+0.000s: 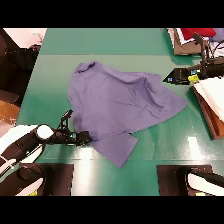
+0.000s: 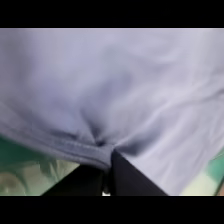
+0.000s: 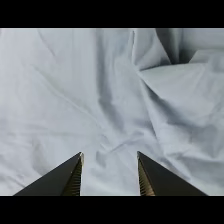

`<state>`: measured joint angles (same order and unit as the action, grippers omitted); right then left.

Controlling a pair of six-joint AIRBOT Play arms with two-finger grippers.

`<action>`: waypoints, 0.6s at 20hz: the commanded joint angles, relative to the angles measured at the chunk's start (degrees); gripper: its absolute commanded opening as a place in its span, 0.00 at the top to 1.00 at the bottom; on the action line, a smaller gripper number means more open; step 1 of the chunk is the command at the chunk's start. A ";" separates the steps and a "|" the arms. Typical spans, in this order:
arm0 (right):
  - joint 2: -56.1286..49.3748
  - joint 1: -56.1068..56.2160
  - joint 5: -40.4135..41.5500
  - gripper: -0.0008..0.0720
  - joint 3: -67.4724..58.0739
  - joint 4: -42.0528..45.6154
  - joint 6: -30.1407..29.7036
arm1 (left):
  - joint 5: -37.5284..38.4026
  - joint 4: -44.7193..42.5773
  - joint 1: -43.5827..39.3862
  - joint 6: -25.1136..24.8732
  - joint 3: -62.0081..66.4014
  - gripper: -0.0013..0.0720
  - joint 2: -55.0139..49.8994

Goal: Fold the shirts.

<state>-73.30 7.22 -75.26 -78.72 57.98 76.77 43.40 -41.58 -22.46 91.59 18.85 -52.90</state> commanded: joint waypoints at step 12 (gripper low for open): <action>1.68 -16.20 -7.30 0.27 17.79 0.68 -0.61 | 14.19 -22.75 31.61 -9.57 21.88 0.95 -0.50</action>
<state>-71.99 -4.75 -83.85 -68.40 58.65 76.73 55.86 -61.82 3.14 85.34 37.34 -53.36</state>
